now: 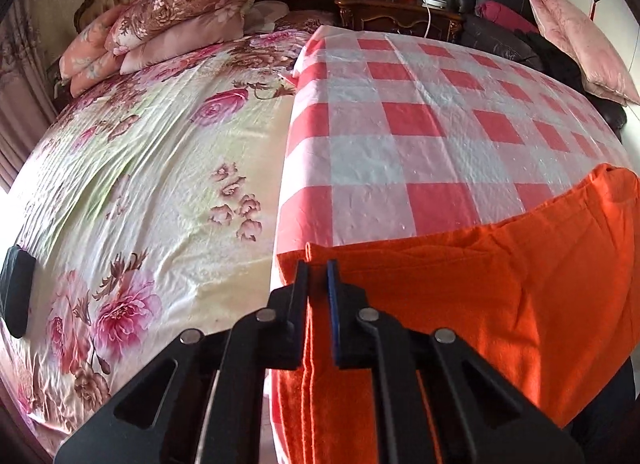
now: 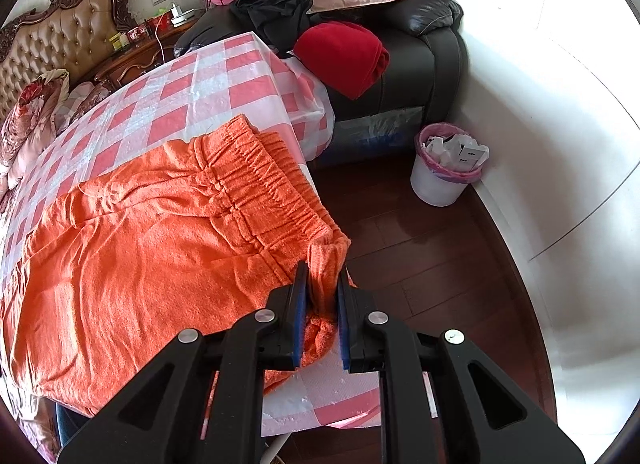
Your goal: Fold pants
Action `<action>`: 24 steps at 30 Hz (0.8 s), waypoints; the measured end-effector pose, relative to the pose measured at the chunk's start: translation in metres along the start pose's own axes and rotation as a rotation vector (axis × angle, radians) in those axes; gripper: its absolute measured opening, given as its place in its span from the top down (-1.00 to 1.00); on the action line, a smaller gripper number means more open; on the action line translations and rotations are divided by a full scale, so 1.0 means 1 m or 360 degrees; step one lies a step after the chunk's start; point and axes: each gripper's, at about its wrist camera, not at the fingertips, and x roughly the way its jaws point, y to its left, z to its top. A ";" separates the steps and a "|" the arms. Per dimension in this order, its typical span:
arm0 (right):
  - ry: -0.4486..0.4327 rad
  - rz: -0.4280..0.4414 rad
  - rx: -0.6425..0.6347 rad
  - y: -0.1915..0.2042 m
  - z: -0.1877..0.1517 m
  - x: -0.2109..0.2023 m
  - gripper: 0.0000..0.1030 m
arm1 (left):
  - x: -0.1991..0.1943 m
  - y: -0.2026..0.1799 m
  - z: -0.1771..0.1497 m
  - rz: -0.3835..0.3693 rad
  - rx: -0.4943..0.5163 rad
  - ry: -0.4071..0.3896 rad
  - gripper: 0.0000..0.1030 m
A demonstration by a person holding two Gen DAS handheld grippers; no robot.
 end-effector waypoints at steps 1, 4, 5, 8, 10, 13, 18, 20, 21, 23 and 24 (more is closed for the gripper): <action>-0.0007 0.0002 0.0004 0.000 0.000 -0.001 0.75 | -0.005 0.002 0.001 -0.0001 -0.0021 -0.0021 0.83; -0.0053 0.0026 0.0000 0.005 0.001 -0.012 0.75 | -0.023 0.020 0.004 -0.0023 -0.0147 -0.0094 0.85; -0.0067 0.0044 -0.0021 0.009 0.001 -0.015 0.75 | -0.022 0.026 0.004 -0.0011 -0.0177 -0.0092 0.91; -0.0050 0.0039 -0.0079 0.019 0.001 -0.011 0.75 | -0.004 0.040 -0.002 -0.0002 -0.0263 -0.0009 0.91; -0.0015 0.0015 -0.0055 0.017 -0.001 -0.002 0.75 | 0.008 0.044 -0.007 -0.0019 -0.0298 0.0034 0.90; -0.0020 0.0022 -0.0050 0.017 -0.005 -0.006 0.75 | 0.014 0.046 -0.014 -0.0030 -0.0338 0.0028 0.90; -0.0150 0.0082 -0.0043 0.017 -0.007 -0.039 0.76 | 0.002 0.048 -0.008 -0.0017 -0.0382 -0.0041 0.91; -0.0174 0.0111 -0.0008 0.015 -0.008 -0.046 0.76 | 0.004 0.046 -0.006 0.0016 -0.0373 -0.0023 0.90; -0.0182 0.0126 -0.0002 0.016 -0.009 -0.049 0.76 | 0.007 0.046 -0.006 0.0022 -0.0378 -0.0006 0.90; -0.0166 0.0119 -0.0020 0.018 -0.012 -0.047 0.76 | 0.015 0.047 -0.006 0.0033 -0.0385 0.0027 0.90; -0.0136 0.0113 -0.0012 0.016 -0.013 -0.041 0.76 | 0.018 0.048 -0.007 0.0032 -0.0391 0.0039 0.90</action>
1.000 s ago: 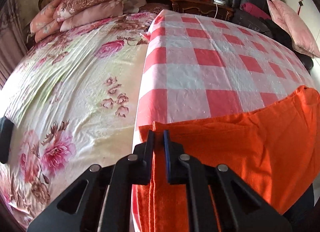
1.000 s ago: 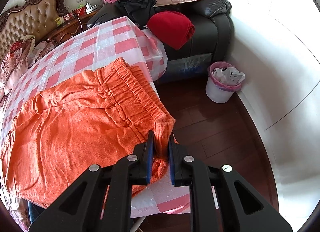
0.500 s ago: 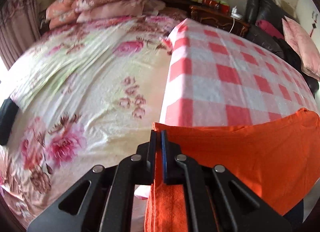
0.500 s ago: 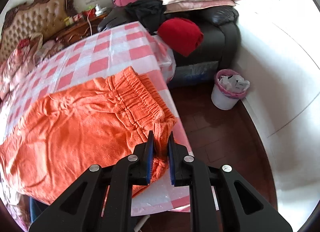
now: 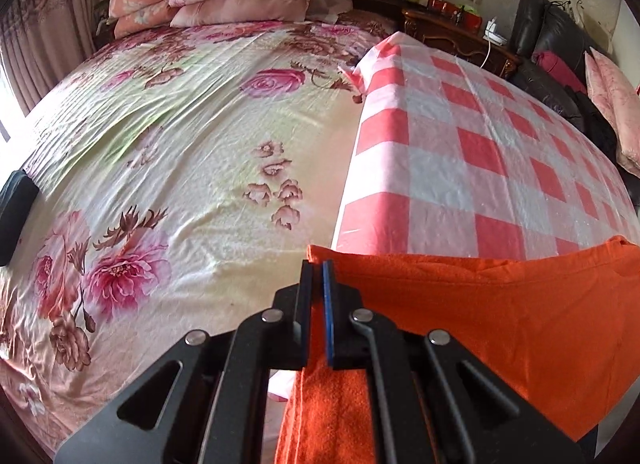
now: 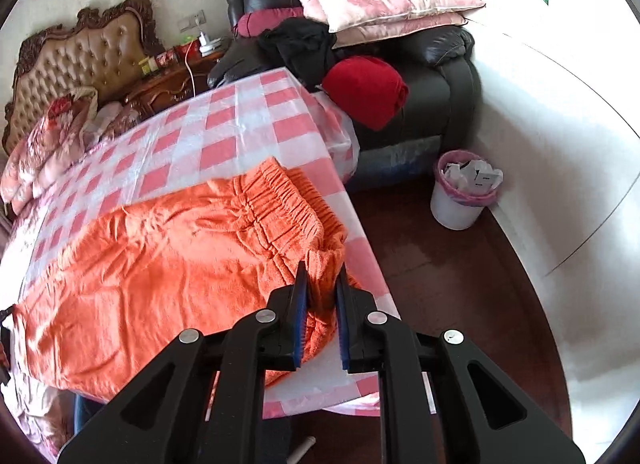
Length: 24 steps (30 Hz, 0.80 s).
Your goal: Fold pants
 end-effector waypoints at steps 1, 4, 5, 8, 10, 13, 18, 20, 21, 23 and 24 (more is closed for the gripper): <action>0.0038 -0.0009 0.0010 -0.004 -0.003 0.008 0.76 | 0.003 0.000 0.000 0.0004 -0.0002 0.0012 0.90; 0.0113 -0.0011 -0.0001 -0.012 -0.007 0.029 0.76 | 0.005 -0.001 -0.001 0.0010 -0.0011 0.0013 0.90; 0.0109 -0.0006 -0.0006 -0.012 -0.008 0.030 0.76 | 0.005 -0.002 -0.001 0.0017 -0.0007 0.0015 0.90; 0.0075 -0.0012 -0.0056 -0.010 -0.005 0.029 0.74 | 0.005 -0.003 -0.003 0.0024 -0.0011 0.0022 0.90; 0.0018 -0.0027 -0.0108 -0.004 -0.001 0.024 0.75 | 0.003 -0.002 -0.006 0.0029 -0.0024 0.0009 0.90; -0.0085 -0.0079 -0.0267 0.014 0.006 0.017 0.75 | 0.000 0.001 -0.009 0.0022 -0.0068 -0.0010 0.90; 0.0064 -0.0133 -0.0204 0.003 0.003 0.040 0.49 | 0.001 0.005 -0.014 0.0037 -0.0100 0.0027 0.46; 0.0009 -0.0153 -0.0180 -0.005 0.003 0.029 0.04 | -0.009 0.011 -0.018 0.0011 -0.0139 -0.0016 0.33; -0.0033 -0.0186 -0.0161 -0.013 0.005 0.021 -0.19 | -0.016 0.015 -0.020 0.0029 -0.0157 -0.0051 0.26; -0.0092 -0.0294 -0.0102 -0.030 0.010 0.006 -0.22 | -0.034 0.014 -0.024 0.0136 -0.0160 -0.0158 0.16; -0.0114 -0.0339 -0.0071 -0.036 0.012 0.000 -0.22 | -0.045 0.011 -0.027 0.0171 -0.0150 -0.0229 0.06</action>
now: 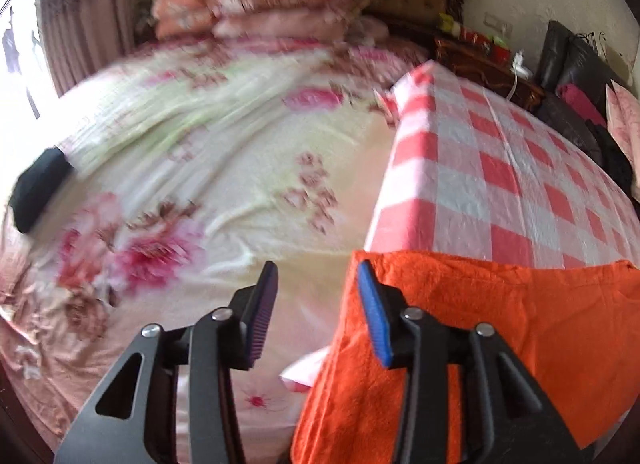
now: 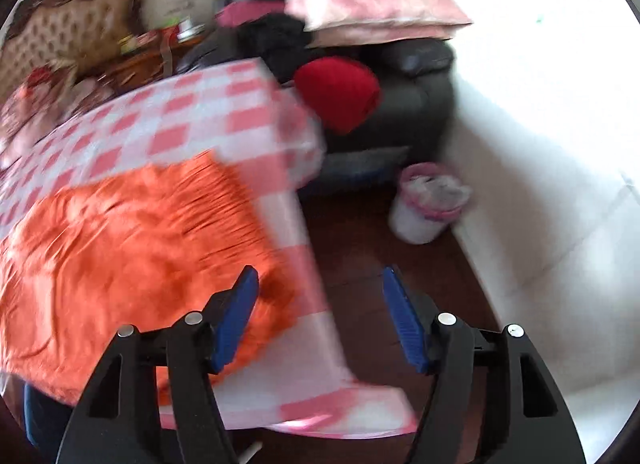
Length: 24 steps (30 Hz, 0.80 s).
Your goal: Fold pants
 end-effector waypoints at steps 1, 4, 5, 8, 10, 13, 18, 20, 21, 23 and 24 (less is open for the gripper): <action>-0.0039 -0.0057 0.0035 -0.007 0.004 -0.008 -0.22 | -0.016 -0.006 -0.003 0.0027 0.0013 -0.0098 -0.03; -0.0127 0.0063 -0.0032 0.011 0.017 -0.026 -0.22 | -0.051 -0.036 -0.014 -0.0011 0.0075 -0.0313 -0.39; -0.0142 0.0145 -0.0101 0.027 0.019 -0.030 -0.22 | -0.062 -0.055 -0.020 -0.0070 0.0111 -0.0358 -0.47; -0.0131 0.0400 -0.0362 0.100 0.023 -0.029 -0.22 | -0.077 -0.118 -0.037 -0.0305 0.0221 -0.0325 -0.53; -0.0073 0.0523 -0.0466 0.151 0.026 -0.013 -0.21 | -0.083 -0.148 -0.050 -0.0372 0.0236 -0.0297 -0.53; -0.0049 0.0546 -0.0578 0.188 0.030 0.014 -0.21 | -0.081 -0.171 -0.077 -0.0568 0.0113 -0.0118 -0.53; 0.0088 0.0352 -0.0441 0.174 0.047 0.066 -0.17 | -0.078 -0.168 -0.110 -0.0528 0.0176 -0.0054 -0.52; 0.0102 0.0407 -0.0408 0.162 0.046 0.070 -0.15 | -0.077 -0.159 -0.115 -0.0469 0.0157 -0.0066 -0.52; 0.0091 0.0404 -0.0427 0.161 0.044 0.070 -0.15 | -0.076 -0.152 -0.115 -0.0456 0.0124 -0.0070 -0.47; 0.0067 0.0354 -0.0482 0.168 0.037 0.068 -0.15 | -0.077 -0.127 -0.114 -0.0422 -0.0028 -0.0097 -0.33; 0.0046 0.0310 -0.0507 0.171 0.033 0.065 -0.16 | -0.078 -0.113 -0.114 -0.0393 -0.0121 -0.0115 -0.32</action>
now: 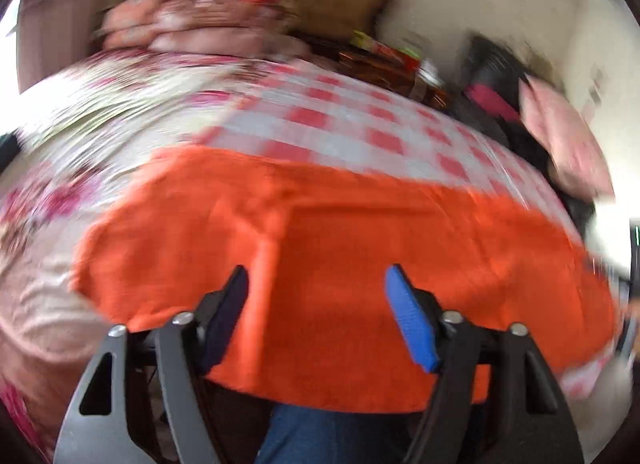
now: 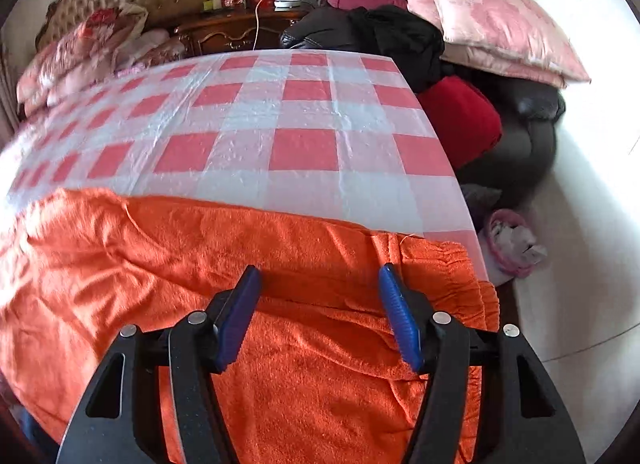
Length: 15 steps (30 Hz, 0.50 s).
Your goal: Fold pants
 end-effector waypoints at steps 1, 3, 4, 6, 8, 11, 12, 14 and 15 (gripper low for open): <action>-0.0015 -0.0024 0.0001 0.004 0.000 -0.003 -0.17 | -0.007 0.024 0.003 0.0044 -0.0157 -0.0038 -0.32; -0.0084 -0.0052 0.0049 0.007 -0.003 -0.016 -0.18 | -0.019 0.069 0.008 0.0092 -0.0406 -0.0069 -0.26; -0.0135 -0.0062 0.0087 0.007 -0.006 -0.027 -0.22 | -0.028 0.099 0.006 0.0132 -0.0567 -0.0093 -0.24; -0.0213 -0.0050 0.0143 0.009 -0.013 -0.049 -0.28 | -0.041 0.139 0.000 0.0150 -0.0752 -0.0117 -0.23; -0.0271 0.0004 0.0154 0.016 -0.023 -0.068 -0.28 | -0.051 0.177 -0.013 0.0114 -0.0901 -0.0105 -0.23; -0.0303 0.0004 0.0159 0.028 -0.042 -0.085 -0.30 | -0.055 0.209 -0.029 -0.0042 -0.1023 -0.0056 0.03; -0.0297 0.0006 0.0186 0.030 -0.048 -0.087 -0.32 | -0.053 0.216 -0.034 -0.0121 -0.1056 -0.0032 0.11; -0.0256 0.0055 0.0283 0.031 -0.061 -0.088 -0.32 | -0.045 0.220 -0.039 -0.0285 -0.1085 0.0019 0.12; -0.0237 0.0078 0.0313 0.032 -0.066 -0.089 -0.32 | -0.038 0.221 -0.040 -0.0371 -0.1111 0.0042 0.12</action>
